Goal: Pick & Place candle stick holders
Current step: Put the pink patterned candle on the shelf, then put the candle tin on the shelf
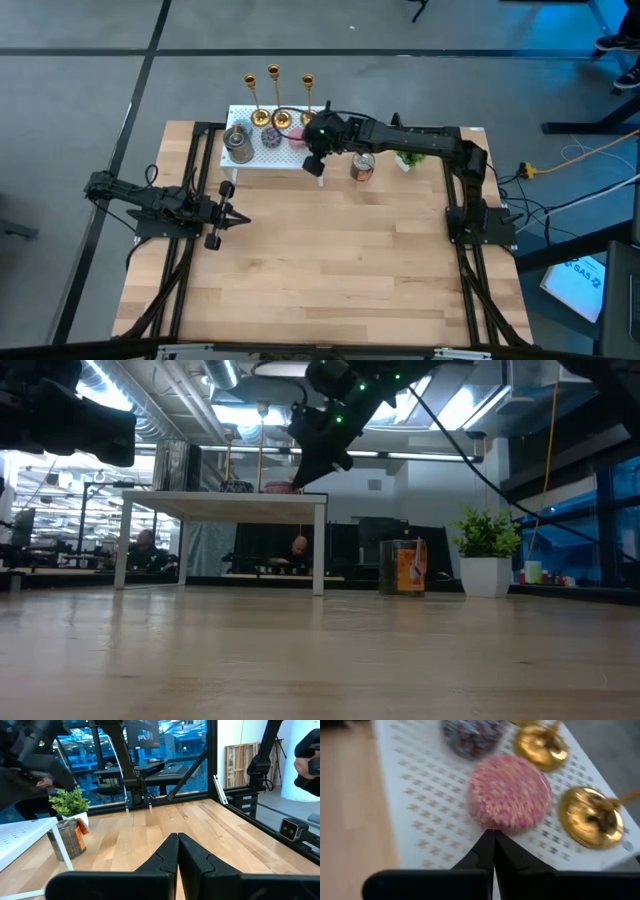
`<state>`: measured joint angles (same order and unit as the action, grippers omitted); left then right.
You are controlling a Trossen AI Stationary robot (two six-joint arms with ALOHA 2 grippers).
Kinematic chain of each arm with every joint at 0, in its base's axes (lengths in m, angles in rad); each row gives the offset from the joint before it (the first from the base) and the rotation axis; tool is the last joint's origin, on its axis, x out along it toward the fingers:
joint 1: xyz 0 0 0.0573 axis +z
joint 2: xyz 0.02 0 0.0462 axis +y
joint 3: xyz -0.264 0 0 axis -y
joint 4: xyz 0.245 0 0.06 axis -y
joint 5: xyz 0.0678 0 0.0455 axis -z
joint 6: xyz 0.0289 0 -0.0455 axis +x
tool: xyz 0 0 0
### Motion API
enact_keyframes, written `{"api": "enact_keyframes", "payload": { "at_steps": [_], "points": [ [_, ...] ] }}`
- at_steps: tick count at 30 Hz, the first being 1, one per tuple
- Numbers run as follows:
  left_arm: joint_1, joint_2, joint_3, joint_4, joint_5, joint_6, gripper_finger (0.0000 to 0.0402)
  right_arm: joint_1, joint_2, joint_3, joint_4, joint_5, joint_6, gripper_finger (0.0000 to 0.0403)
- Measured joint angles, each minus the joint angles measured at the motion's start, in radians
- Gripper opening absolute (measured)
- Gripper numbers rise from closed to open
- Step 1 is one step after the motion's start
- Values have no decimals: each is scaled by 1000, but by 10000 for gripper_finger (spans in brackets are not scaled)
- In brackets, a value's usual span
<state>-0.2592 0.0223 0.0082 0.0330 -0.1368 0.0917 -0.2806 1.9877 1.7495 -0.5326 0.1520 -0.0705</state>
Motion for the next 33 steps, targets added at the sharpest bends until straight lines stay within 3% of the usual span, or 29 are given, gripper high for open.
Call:
{"api": "enact_keyframes", "payload": {
  "at_steps": [17,26,33],
  "points": [
    [0,0,0,0,0,0,6,-20,30,-2,101,-184,-22,3],
    [0,0,0,0,0,0,6,-34,-62,-2,-160,-391,-118,3],
    [0,0,0,0,0,0,4,-39,-166,-201,-111,-423,-94,3]
  ]
}}
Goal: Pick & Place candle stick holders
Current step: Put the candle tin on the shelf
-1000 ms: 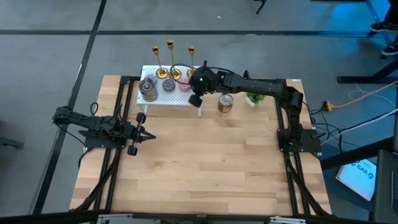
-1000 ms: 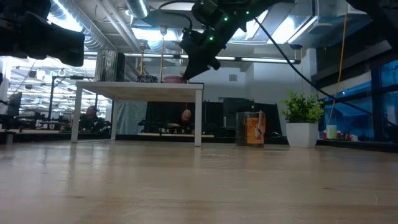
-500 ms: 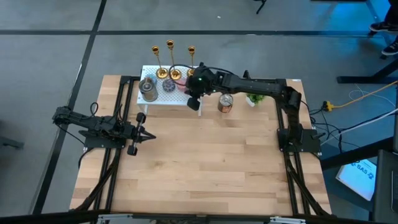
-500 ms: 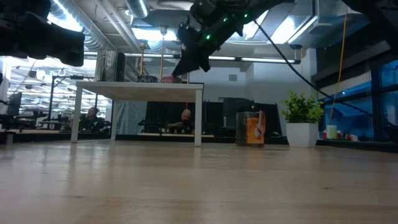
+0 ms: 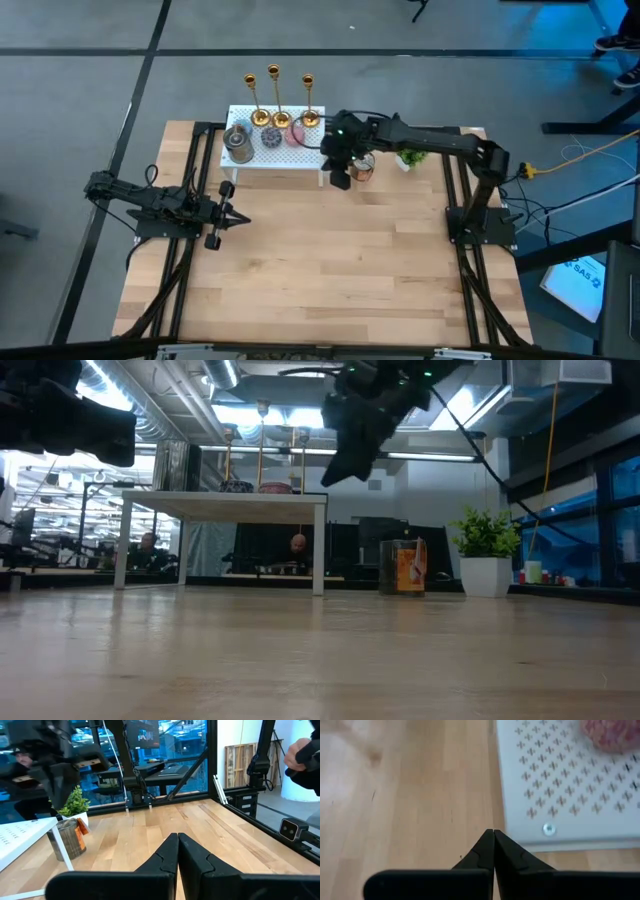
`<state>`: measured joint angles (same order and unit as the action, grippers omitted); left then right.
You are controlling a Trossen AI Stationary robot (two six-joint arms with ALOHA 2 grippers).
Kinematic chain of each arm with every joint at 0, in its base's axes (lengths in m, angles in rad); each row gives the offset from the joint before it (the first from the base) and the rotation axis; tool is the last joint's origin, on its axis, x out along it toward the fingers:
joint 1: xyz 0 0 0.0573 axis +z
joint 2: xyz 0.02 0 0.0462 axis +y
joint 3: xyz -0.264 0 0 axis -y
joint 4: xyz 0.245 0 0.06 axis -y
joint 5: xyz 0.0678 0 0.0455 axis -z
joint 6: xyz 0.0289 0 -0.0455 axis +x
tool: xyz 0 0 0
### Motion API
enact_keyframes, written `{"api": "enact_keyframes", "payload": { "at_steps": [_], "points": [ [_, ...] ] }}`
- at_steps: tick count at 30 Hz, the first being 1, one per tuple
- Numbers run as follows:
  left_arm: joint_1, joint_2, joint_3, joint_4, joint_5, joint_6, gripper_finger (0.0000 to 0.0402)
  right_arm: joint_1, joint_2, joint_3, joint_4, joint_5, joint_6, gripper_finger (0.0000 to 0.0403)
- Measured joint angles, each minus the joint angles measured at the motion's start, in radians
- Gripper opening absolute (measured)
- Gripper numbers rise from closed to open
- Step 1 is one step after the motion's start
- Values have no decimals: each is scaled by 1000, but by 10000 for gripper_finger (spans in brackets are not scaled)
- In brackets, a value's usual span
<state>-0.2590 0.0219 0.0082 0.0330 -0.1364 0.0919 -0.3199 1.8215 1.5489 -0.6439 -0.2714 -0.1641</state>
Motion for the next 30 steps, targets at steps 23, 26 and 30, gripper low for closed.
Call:
{"api": "enact_keyframes", "payload": {
  "at_steps": [23,26,30],
  "points": [
    [0,0,0,0,0,0,5,34,-258,-423,289,25,101,3],
    [0,0,0,0,0,0,6,31,-258,-423,263,25,90,4],
    [0,0,0,0,0,0,4,19,-258,-423,171,24,52,25]
  ]
}}
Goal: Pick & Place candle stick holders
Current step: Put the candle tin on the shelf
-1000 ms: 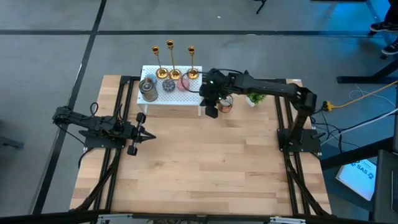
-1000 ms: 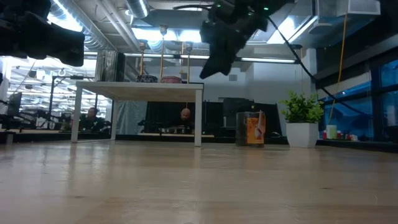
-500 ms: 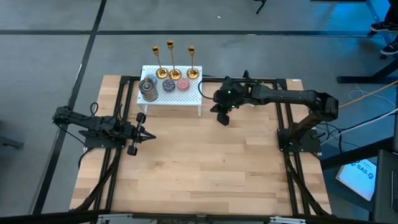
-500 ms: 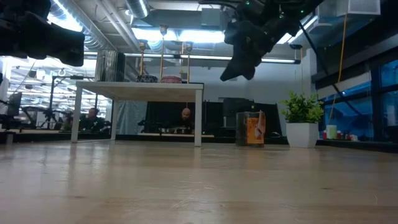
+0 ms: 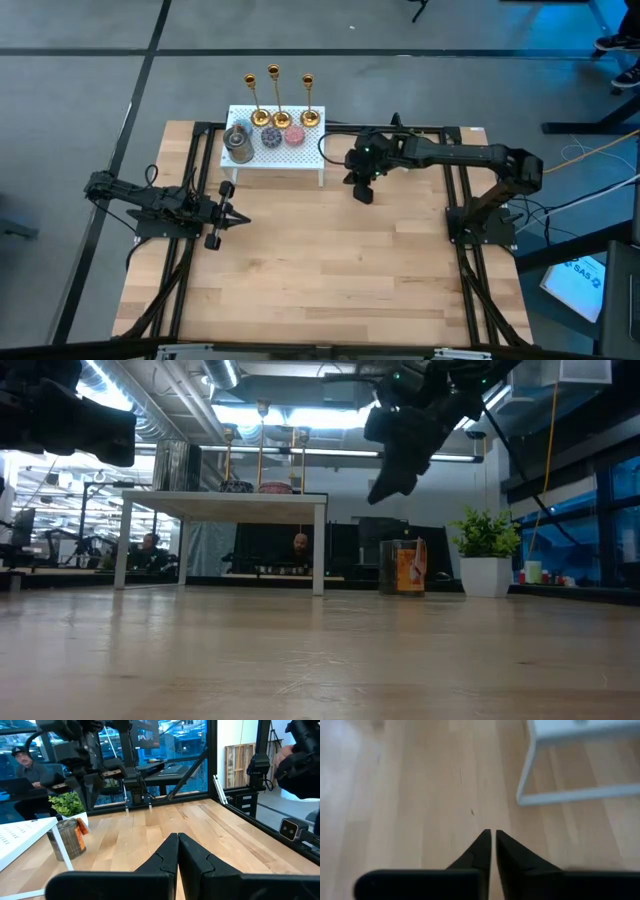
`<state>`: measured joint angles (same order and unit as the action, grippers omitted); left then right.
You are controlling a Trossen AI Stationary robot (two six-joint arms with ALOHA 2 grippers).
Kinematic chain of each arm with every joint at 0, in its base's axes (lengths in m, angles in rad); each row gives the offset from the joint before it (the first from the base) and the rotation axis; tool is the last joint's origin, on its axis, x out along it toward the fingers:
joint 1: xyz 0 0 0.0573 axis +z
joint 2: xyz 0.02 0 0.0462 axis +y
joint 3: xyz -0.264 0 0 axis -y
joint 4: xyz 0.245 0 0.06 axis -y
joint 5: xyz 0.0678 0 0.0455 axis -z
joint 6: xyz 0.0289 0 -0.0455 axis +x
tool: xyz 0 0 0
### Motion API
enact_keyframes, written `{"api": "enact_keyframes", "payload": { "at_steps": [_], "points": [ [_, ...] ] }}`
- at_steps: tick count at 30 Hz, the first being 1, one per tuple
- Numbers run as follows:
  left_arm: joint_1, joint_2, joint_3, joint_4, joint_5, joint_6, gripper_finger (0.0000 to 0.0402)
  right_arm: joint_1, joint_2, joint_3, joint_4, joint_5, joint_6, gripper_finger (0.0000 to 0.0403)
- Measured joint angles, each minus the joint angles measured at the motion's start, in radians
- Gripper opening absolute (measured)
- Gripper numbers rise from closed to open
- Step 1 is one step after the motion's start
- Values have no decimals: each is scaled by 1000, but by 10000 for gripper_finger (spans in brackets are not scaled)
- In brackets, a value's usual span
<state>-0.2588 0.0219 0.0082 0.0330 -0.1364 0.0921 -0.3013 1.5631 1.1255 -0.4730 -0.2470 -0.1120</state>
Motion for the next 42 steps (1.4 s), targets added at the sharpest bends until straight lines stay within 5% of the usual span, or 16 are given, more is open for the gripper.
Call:
{"api": "enact_keyframes", "payload": {
  "at_steps": [8,19,42],
  "points": [
    [0,0,0,0,0,0,6,-34,0,0,-71,12,-8,144],
    [0,0,0,0,0,0,6,-28,0,0,-35,178,-57,352],
    [0,0,0,19,-150,0,6,-89,0,0,-56,300,-112,372]
  ]
}}
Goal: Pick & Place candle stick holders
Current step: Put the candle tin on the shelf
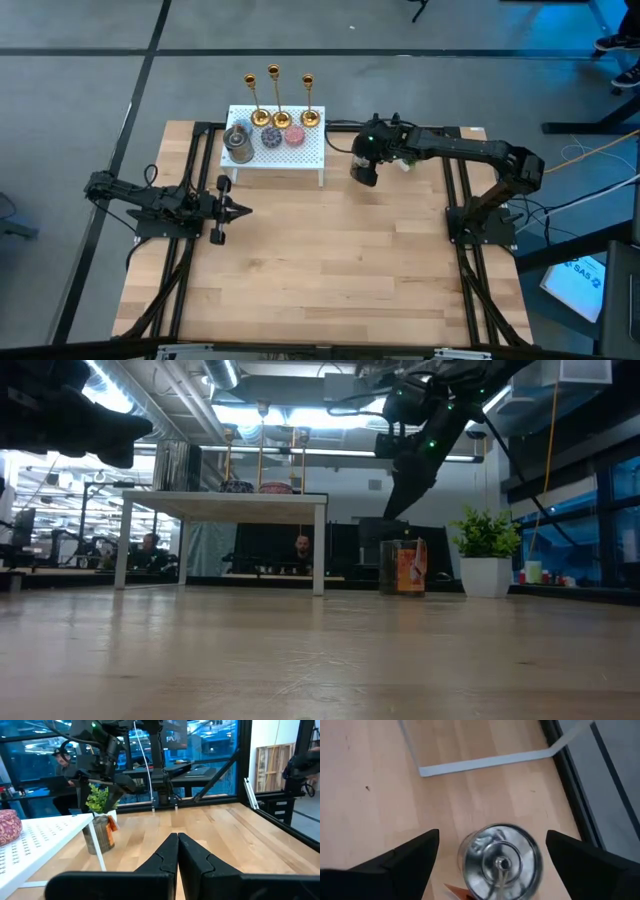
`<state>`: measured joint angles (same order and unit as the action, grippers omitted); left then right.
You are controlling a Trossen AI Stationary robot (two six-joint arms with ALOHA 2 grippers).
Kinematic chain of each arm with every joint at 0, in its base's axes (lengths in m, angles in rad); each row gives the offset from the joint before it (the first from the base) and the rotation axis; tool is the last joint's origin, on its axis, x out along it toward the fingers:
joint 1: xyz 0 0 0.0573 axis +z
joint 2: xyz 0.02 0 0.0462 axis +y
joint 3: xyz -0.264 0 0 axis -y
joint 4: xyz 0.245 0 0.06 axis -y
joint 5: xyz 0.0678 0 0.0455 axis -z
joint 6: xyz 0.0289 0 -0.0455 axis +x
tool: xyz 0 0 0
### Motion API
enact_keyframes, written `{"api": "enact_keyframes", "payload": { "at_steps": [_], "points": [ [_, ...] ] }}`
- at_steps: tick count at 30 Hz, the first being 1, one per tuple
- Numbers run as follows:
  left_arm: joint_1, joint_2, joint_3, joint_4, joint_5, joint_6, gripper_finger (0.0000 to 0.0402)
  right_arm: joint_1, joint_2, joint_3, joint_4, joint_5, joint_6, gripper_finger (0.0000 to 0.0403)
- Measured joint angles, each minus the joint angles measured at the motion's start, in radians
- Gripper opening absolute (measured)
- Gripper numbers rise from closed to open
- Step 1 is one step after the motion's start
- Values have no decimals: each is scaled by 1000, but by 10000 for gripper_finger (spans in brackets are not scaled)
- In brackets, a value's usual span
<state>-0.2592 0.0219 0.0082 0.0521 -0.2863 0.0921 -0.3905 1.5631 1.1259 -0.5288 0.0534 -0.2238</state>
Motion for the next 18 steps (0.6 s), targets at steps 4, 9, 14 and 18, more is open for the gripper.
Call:
{"api": "enact_keyframes", "payload": {
  "at_steps": [4,9,14,18],
  "points": [
    [0,0,0,0,0,0,6,-10,0,0,5,-2,-17,372],
    [0,0,0,0,0,0,8,-29,0,0,4,0,-27,372],
    [0,0,0,0,0,0,6,-40,0,0,-27,60,3,383],
    [0,0,0,0,0,0,6,-42,0,0,-33,84,3,397]
  ]
}}
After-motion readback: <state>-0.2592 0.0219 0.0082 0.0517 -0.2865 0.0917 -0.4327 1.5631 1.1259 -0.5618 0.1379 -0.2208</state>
